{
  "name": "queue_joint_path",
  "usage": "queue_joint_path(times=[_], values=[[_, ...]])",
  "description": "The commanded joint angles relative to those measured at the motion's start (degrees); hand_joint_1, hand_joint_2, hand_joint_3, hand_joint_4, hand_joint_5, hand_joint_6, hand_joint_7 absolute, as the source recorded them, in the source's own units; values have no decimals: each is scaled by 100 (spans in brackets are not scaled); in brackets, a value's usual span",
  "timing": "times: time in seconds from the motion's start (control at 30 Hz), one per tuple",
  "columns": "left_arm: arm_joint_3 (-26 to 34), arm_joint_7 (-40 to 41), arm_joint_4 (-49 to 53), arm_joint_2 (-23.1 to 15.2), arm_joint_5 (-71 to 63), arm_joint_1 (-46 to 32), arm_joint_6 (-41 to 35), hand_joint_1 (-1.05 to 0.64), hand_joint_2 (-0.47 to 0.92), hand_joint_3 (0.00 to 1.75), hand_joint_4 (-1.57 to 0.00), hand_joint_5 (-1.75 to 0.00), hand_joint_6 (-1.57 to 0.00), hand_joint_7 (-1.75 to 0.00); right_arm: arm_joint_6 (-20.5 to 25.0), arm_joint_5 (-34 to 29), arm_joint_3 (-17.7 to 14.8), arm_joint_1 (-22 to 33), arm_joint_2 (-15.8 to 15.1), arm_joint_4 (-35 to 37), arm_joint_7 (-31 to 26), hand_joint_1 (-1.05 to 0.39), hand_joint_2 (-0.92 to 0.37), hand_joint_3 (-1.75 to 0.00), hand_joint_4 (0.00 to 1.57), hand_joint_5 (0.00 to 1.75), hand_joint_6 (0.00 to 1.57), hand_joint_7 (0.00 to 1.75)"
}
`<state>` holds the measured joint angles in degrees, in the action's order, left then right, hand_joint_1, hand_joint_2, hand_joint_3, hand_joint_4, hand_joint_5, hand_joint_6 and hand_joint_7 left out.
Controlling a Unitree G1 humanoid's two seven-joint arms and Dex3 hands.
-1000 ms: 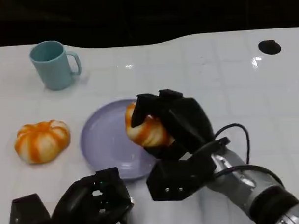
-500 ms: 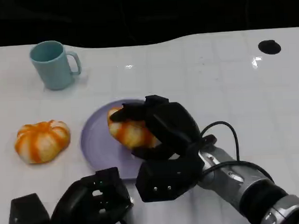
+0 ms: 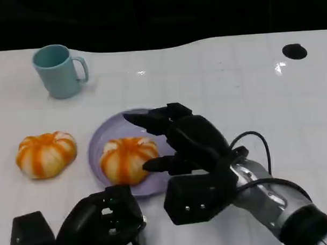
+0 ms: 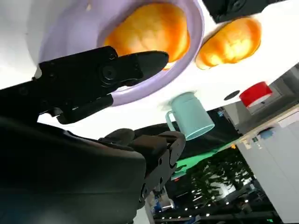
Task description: Grasp the bread from the table and place it into the plate.
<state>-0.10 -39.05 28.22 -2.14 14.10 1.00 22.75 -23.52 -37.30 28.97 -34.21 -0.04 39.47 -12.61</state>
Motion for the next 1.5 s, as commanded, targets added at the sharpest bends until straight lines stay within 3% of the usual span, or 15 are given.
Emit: queue_joint_path(times=[0.03, 0.37, 0.6, 0.73, 0.83, 0.97, 1.03, 1.1, 1.17, 1.27, 1.37, 1.5], values=[[31, 29, 0, -45, 29, -11, -18, -53, 64, 67, -79, -175, -75, -143, 7, 219, -209, 324, -325, -608, 232, -58, -92, -10, 0, 57, 32, 1], [36, 33, 16, -7, 25, 8, -26, -52, 63, 68, -78, -175, -75, -143, -226, 339, -553, 1114, -960, -1661, 264, -51, -92, -8, 2, 76, 40, 5], [32, 48, 117, 7, -32, 56, 68, -51, 64, 68, -78, -175, -75, -143, -867, 409, -908, 1573, -1444, -1744, -51, -41, -92, -6, 22, 69, 52, 6], [26, 75, 111, 11, -71, 60, 88, -52, 64, 68, -79, -175, -76, -143, -1290, 486, -1163, 1825, -1639, -1725, -283, -31, -92, -4, 42, 62, 66, 7], [28, 77, 126, 11, -81, 70, 104, -51, 64, 69, -79, -175, -76, -143, -1579, 539, -1362, 1990, -1719, -1678, -469, -22, -91, -3, 60, 70, 82, 12], [23, 79, 94, 0, -83, 64, 66, -51, 64, 68, -79, -175, -75, -143, -1678, 555, -1544, 2198, -1852, -1737, -479, -20, -91, -9, 77, 100, 107, 18], [20, 80, 86, -5, -89, 60, 61, -51, 64, 68, -79, -175, -75, -143, -1713, 495, -1624, 2294, -1918, -1770, -520, -20, -86, -20, 78, 127, 118, 22], [23, 68, 98, -8, -88, 61, 87, -50, 64, 68, -79, -175, -75, -143, -1674, 387, -1671, 2391, -1981, -1839, -566, -20, -79, -35, 79, 141, 120, 30], [18, 65, 102, -14, -102, 62, 113, -50, 65, 68, -79, -175, -75, -142, -1630, 377, -1696, 2500, -2017, -1926, -534, -19, -62, -72, 83, 149, 112, 59], [17, 70, 93, -7, -100, 62, 85, -51, 65, 67, -79, -175, -75, -142, -1546, 500, -1741, 2682, -1989, -2088, -379, -18, -46, -107, 87, 158, 98, 101], [12, 87, 98, -7, -130, 61, 114, -51, 65, 67, -79, -175, -75, -141, -1460, 519, -1755, 2851, -1951, -2216, -305, -19, -40, -120, 90, 165, 94, 114], [25, 71, 129, -13, -138, 66, 185, -52, 66, 67, -78, -175, -76, -140, -1273, 243, -1742, 3030, -1847, -2280, -560, -22, -33, -130, 92, 171, 93, 120]])
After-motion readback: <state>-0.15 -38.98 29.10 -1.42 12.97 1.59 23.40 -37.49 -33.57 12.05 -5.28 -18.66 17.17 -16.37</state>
